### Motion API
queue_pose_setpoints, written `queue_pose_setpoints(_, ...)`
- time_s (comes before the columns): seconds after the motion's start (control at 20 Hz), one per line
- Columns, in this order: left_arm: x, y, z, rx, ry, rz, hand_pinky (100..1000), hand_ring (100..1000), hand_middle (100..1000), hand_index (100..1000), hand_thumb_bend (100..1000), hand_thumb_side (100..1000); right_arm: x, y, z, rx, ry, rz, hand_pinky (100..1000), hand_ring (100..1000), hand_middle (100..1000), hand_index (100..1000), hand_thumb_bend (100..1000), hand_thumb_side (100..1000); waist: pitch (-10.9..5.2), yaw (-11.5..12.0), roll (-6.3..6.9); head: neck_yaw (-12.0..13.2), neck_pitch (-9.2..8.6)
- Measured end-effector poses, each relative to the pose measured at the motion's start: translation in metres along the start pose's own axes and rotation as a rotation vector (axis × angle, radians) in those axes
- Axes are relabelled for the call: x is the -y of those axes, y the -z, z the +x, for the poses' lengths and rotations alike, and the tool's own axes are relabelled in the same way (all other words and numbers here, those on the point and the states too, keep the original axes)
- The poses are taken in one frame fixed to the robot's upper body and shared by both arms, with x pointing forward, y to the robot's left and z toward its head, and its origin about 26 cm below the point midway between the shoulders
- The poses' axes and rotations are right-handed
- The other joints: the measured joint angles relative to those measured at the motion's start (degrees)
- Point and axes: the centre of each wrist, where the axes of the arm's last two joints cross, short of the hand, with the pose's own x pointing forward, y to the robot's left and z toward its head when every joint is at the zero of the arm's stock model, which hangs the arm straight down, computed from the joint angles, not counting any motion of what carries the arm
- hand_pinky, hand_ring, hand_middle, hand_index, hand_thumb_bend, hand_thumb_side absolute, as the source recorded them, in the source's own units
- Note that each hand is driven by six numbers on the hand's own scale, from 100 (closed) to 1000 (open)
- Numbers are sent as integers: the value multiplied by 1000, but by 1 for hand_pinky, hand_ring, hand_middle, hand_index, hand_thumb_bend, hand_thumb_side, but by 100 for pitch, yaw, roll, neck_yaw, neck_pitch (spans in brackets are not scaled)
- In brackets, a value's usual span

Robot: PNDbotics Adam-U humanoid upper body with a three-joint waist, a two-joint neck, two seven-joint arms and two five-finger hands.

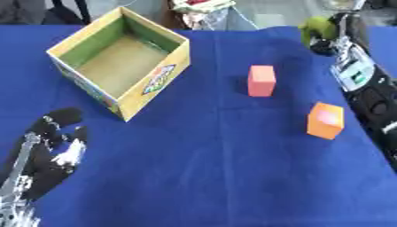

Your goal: Pick up objects on the table and place them in the box.

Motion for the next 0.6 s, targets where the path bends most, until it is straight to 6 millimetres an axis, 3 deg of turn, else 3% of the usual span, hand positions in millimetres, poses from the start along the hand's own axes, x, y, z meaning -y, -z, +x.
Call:
queue_pose_setpoints(0.15, 0, 0, 0, 0, 0, -2, 545, 801, 745, 801, 217, 342, 4, 1, 9, 37, -7, 6, 690, 678, 404, 455, 100, 100, -8, 8, -4, -15, 7)
queue_pose_setpoints(0.25, 4, 0, 0, 2, -5, -22, 545, 801, 745, 801, 216, 342, 7, 3, 22, 86, -15, 10, 692, 677, 407, 457, 100, 100, -62, 162, -3, -126, 53)
queue_pose_setpoints(0.45, 7, 0, 0, 4, -8, -46, 545, 801, 745, 801, 215, 344, 7, 1, 117, 373, 6, 29, 698, 680, 412, 462, 100, 100, -76, 225, -47, -226, 53)
queue_pose_setpoints(0.6, 7, 1, 0, 5, -8, -49, 546, 801, 745, 800, 215, 344, -18, -25, 160, 557, 19, 116, 709, 691, 424, 475, 100, 100, -73, 208, -40, -250, 52)
